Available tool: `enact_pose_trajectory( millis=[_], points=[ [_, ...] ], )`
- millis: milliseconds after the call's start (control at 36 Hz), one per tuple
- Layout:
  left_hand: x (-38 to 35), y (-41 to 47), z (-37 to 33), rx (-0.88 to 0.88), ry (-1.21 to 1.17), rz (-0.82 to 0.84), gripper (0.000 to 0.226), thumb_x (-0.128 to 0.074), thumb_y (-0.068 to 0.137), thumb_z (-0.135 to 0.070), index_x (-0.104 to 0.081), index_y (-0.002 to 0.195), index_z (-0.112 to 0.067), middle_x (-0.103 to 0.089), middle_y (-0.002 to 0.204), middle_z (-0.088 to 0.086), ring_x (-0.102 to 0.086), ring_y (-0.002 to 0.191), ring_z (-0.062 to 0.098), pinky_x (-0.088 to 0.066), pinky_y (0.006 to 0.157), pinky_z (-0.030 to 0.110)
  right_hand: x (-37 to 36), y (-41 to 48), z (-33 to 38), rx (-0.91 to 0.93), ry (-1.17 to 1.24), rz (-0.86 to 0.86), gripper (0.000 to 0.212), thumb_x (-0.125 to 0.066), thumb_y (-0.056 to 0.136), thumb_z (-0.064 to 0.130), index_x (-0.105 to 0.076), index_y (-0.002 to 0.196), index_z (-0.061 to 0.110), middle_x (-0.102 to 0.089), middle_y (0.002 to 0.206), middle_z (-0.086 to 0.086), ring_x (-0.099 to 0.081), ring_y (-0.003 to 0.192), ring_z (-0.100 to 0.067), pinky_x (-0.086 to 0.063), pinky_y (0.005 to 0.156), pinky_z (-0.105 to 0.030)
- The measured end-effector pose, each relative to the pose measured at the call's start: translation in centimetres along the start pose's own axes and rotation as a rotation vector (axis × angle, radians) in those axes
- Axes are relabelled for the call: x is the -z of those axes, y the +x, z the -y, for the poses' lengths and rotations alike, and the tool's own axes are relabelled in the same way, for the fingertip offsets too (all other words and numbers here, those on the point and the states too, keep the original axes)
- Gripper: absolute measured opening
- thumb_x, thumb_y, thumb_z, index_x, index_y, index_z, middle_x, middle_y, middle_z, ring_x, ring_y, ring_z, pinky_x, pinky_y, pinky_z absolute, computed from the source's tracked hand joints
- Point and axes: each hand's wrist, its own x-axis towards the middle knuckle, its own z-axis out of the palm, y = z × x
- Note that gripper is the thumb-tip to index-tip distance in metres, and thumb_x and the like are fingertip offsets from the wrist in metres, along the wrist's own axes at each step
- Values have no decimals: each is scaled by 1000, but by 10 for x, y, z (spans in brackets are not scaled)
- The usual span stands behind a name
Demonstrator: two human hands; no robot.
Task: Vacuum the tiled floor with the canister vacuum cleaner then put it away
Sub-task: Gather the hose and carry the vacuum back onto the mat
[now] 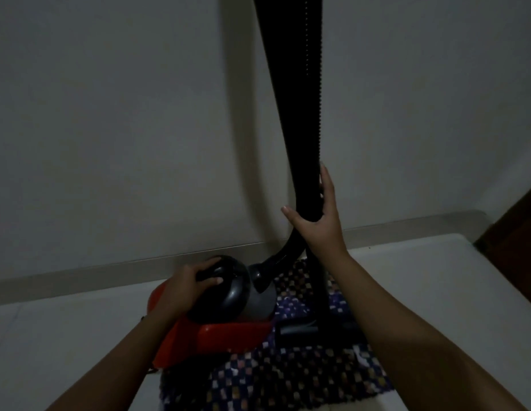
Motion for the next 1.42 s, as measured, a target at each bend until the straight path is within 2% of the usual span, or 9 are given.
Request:
enact_pose_trajectory(
  millis=[306, 417, 528, 778, 833, 944, 1056, 1222, 1417],
  points=[
    [-5, 13, 25, -3, -65, 55, 52, -75, 69, -37, -64, 120, -33, -68, 120, -6, -60, 116, 12, -44, 105, 43, 1, -9, 8, -76, 28, -3, 104, -74, 72, 42, -8, 152, 31, -18, 143, 26, -21, 139, 0, -23, 113, -28],
    [-8, 8, 7, 4, -117, 39, 46, -74, 78, -8, -63, 122, -15, -66, 118, -1, -57, 113, 11, -41, 100, 26, -1, -15, 4, -70, 22, -38, 102, -72, 74, 48, -7, 151, 35, -13, 151, 23, -15, 143, -1, -20, 118, -34],
    [-10, 9, 12, -27, -136, 37, 44, -70, 81, -3, -61, 123, -10, -64, 114, 0, -55, 110, 10, -38, 93, 20, -8, -21, 2, -21, 12, -117, 92, -67, 74, 55, -8, 144, 44, -14, 153, 22, -16, 145, -5, -22, 120, -42],
    [-8, 8, 14, -36, -163, 37, 46, -73, 78, -6, -63, 122, -13, -67, 118, 7, -57, 113, 14, -41, 101, 28, -18, -27, 25, 130, 84, -150, 71, -68, 86, 19, -27, 141, 35, -44, 140, -2, -43, 128, -2, -37, 107, -17],
    [-10, 8, 14, -43, -152, 20, 45, -73, 78, -7, -63, 122, -13, -67, 118, 7, -56, 111, 12, -40, 99, 26, -23, -25, 32, 184, 68, -143, 65, -65, 88, 20, -30, 142, 34, -47, 136, -3, -45, 126, -3, -39, 107, -21],
    [-11, 10, 17, -26, -144, 20, 46, -75, 77, -13, -64, 122, -17, -67, 120, 6, -59, 115, 18, -42, 104, 33, -35, -26, 40, 244, 36, -91, 58, -59, 93, 18, -31, 142, 31, -38, 144, 15, -36, 133, 7, -33, 108, -14],
    [-10, 14, 25, -31, -125, 11, 55, -73, 66, -40, -65, 119, -30, -69, 120, 1, -59, 117, 17, -40, 107, 45, -43, -30, 43, 280, 15, -117, 57, -60, 91, 6, -33, 140, 21, -39, 138, 13, -36, 126, 18, -32, 99, -3],
    [-13, 16, 25, -38, -147, 1, 46, -76, 77, -16, -64, 121, -21, -68, 121, 5, -59, 117, 19, -42, 107, 41, -47, -29, 49, 295, 54, -122, 59, -57, 92, 2, -28, 141, 17, -34, 140, 16, -33, 127, 20, -29, 102, -3],
    [-15, 20, 30, -6, -196, 25, 47, -77, 75, -15, -65, 121, -22, -67, 121, 5, -59, 117, 18, -40, 109, 44, -46, -24, 55, 274, 57, -158, 59, -57, 94, 7, -27, 142, 24, -34, 139, 23, -31, 129, 18, -27, 105, -4]
  ],
)
